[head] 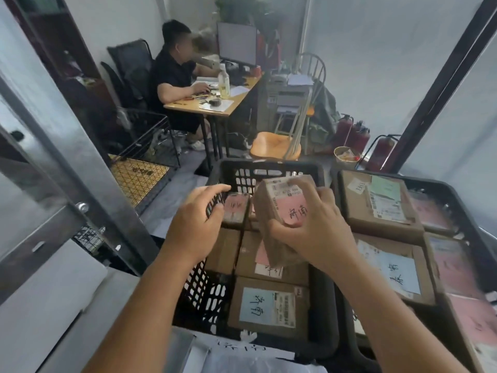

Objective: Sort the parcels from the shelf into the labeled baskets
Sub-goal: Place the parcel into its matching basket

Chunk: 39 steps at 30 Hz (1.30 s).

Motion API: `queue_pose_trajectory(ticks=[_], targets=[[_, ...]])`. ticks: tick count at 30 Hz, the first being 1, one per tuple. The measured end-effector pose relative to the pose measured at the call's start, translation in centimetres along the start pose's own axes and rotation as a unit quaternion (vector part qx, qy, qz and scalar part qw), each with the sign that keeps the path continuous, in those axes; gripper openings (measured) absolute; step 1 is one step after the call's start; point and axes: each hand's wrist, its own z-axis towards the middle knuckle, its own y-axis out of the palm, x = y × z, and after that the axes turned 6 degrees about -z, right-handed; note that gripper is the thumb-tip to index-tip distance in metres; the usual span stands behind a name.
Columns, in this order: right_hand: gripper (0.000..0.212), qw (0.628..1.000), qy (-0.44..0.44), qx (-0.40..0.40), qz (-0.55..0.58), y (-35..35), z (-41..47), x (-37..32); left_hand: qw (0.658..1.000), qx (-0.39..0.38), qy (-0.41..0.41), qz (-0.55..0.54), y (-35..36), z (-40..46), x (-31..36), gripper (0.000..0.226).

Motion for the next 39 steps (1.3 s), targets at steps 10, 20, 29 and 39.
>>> queue_pose_trajectory(ticks=[10, 20, 29, 39], targets=[[0.092, 0.911, -0.218, -0.263, -0.230, 6.6, 4.0, 4.9, 0.986, -0.067, -0.086, 0.127, 4.5, 1.8, -11.2, 0.048], [0.092, 0.866, -0.216, -0.299, -0.338, 9.6, 8.1, 7.6, 0.975, -0.068, -0.088, 0.191, 5.8, 1.5, -12.5, 0.041], [0.100, 0.868, -0.211, -0.295, -0.340, 10.3, 8.2, 8.4, 0.972, -0.068, -0.062, 0.216, 6.0, 1.3, -12.6, 0.035], [0.088, 0.907, -0.193, -0.216, -0.306, 9.9, 6.0, 8.4, 0.955, -0.119, -0.055, 0.265, 5.8, 0.4, -12.5, 0.032]])
